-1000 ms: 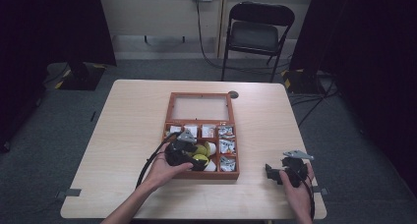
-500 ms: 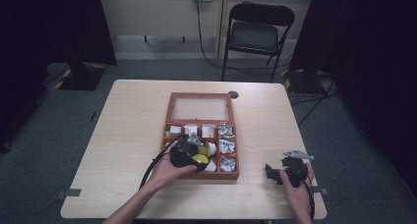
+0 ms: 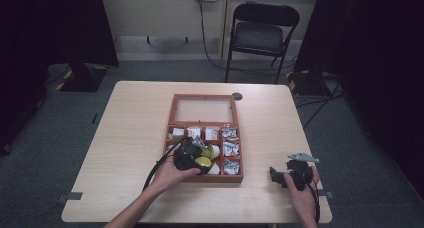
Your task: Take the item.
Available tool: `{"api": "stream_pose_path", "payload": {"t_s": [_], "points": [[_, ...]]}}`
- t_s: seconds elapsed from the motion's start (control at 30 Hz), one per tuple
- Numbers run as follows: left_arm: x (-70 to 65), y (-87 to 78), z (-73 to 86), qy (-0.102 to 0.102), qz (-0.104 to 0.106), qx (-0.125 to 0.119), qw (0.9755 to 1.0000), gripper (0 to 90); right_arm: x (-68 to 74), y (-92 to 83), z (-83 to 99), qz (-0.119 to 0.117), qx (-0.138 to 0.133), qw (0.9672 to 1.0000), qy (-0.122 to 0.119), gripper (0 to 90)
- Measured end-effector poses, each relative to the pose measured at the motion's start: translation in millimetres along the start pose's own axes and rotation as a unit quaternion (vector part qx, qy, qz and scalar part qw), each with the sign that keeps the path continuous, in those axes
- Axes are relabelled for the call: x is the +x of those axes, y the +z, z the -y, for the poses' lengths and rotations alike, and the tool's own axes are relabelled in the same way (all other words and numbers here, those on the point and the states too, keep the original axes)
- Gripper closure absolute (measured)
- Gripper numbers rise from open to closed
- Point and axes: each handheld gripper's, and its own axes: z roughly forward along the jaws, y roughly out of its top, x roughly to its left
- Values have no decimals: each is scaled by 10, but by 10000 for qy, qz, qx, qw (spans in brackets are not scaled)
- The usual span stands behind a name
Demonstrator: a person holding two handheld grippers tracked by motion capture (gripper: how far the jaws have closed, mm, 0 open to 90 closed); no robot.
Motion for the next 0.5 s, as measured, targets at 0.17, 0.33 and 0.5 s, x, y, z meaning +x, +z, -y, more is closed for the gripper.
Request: {"api": "stream_pose_path", "payload": {"t_s": [0.17, 0.33, 0.5], "points": [[2, -6, 1, -11, -47, 2, 10000, 389, 2, 2, -3, 7, 2, 10000, 9, 0], [3, -10, 8, -93, -8, -110, 9999, 392, 2, 8, -8, 12, 2, 10000, 6, 0], [5, -18, 11, -80, 5, -149, 9999, 393, 0, 12, -11, 9, -2, 10000, -4, 0]]}}
